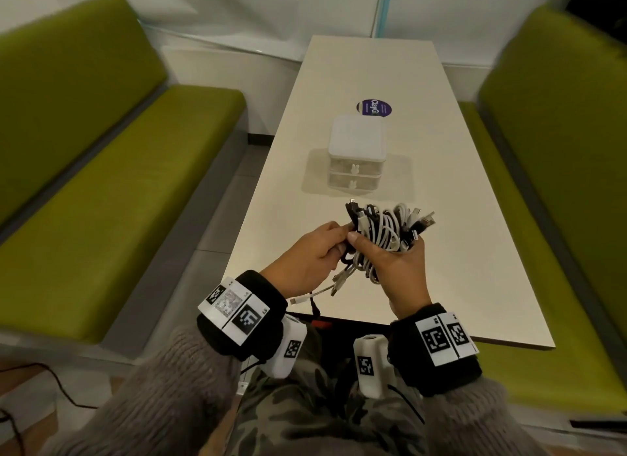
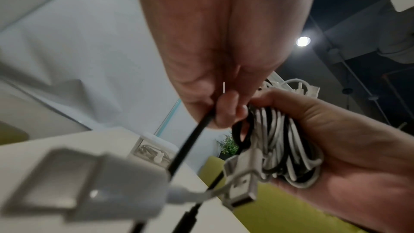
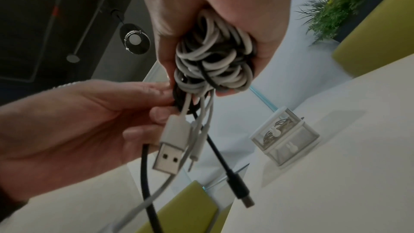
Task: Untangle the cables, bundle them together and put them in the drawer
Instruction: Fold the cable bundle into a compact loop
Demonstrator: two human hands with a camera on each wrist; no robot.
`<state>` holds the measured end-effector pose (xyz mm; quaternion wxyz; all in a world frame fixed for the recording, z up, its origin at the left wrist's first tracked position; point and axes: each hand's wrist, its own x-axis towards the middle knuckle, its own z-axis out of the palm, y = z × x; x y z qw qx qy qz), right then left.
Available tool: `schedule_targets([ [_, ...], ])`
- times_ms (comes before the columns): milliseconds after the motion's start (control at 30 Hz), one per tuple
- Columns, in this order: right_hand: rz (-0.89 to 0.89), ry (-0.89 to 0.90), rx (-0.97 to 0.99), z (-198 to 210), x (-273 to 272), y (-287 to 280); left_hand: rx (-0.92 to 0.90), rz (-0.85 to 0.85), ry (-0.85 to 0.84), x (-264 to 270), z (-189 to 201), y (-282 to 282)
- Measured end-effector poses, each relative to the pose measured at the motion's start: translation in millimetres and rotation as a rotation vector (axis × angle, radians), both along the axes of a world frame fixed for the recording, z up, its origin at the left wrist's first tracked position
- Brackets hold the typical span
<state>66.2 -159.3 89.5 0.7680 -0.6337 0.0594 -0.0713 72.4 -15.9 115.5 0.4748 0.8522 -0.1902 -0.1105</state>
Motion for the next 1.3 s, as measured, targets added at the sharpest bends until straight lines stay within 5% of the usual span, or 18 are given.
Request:
schedule_targets([
  [300, 0.084, 0.025, 0.005, -4, 0, -4, -0.256, 0.202, 0.068, -4, -9, -5],
  [467, 0.005, 0.035, 0.003, -2, 2, -5, -0.243, 0.163, 0.133, -9, -6, -6],
  [567, -0.171, 0.067, 0.087, -2, 9, -15, -0.004, 0.162, -0.04, -16, -12, 2],
  [667, -0.314, 0.065, 0.257, 3, 13, -29, -0.084, 0.428, -0.233, -28, -19, 21],
  [733, -0.375, 0.06, 0.338, 8, 13, -33, -0.134, 0.478, -0.081, -37, -23, 25],
  [833, -0.38, 0.048, 0.394, 10, 13, -27, -0.119, 0.246, 0.274, -49, -30, 10],
  [967, -0.35, 0.084, 0.419, 7, 9, -17, -0.402, 0.438, 0.325, -34, -36, -9],
  [1067, -0.327, 0.115, 0.402, 3, 4, -14, -0.462, 0.53, 0.203, -24, -30, -13],
  [1167, -0.31, 0.131, 0.376, 0, 0, -9, -0.371, 0.555, -0.142, -26, -23, -14],
  [1233, -0.312, 0.141, 0.37, -3, -3, -5, -0.24, 0.489, -0.403, -25, -22, -14],
  [1300, -0.305, 0.141, 0.374, -3, -6, -1, -0.154, 0.372, -0.457, -27, -23, -17],
])
